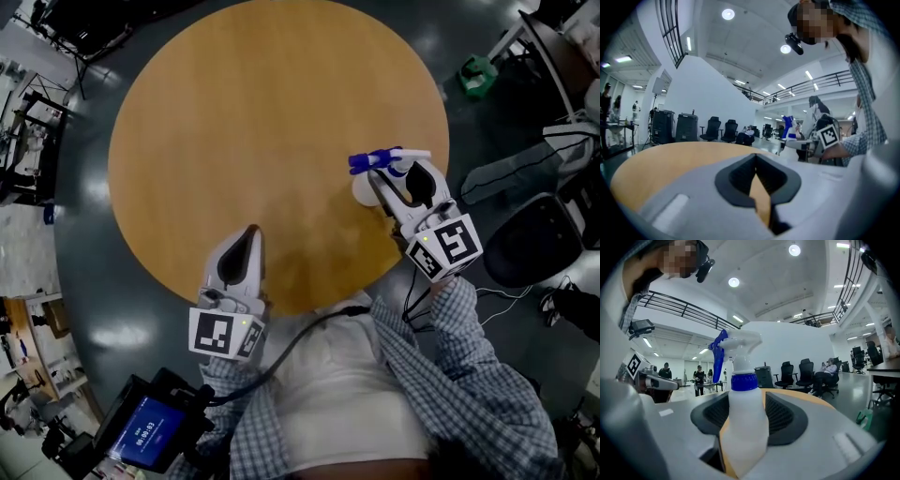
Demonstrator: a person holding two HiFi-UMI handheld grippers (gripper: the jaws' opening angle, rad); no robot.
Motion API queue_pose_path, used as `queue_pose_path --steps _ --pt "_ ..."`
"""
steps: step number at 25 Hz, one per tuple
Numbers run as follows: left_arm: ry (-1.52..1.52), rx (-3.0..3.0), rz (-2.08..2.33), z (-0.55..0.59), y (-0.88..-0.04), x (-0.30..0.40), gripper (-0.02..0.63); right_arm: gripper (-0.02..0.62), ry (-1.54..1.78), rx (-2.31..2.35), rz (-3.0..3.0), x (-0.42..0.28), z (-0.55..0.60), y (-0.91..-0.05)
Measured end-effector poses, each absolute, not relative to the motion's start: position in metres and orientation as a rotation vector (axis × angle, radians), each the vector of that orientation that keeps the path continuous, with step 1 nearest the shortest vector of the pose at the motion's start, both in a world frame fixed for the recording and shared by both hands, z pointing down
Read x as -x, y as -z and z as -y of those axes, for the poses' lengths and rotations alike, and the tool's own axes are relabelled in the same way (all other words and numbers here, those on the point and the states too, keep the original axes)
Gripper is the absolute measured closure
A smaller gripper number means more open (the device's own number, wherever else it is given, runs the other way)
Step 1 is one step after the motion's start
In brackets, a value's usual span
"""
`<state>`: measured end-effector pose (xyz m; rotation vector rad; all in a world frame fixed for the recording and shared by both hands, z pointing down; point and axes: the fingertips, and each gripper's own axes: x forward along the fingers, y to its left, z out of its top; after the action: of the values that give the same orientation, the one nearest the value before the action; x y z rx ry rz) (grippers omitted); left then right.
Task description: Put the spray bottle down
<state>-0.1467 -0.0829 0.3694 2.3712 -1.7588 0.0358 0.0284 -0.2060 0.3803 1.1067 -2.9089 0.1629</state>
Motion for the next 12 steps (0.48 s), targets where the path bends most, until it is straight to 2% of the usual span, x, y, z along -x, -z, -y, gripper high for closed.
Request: queue_pose_path --steps 10,12 --pt "-0.05 -2.386 1.721 0.085 -0.372 0.138 0.607 0.369 -0.151 -1.035 2.908 -0.026 0.206 -0.383" --pt "-0.056 -2.393 1.714 0.085 -0.372 0.137 0.607 0.334 -0.138 -1.033 2.879 -0.026 0.209 -0.389"
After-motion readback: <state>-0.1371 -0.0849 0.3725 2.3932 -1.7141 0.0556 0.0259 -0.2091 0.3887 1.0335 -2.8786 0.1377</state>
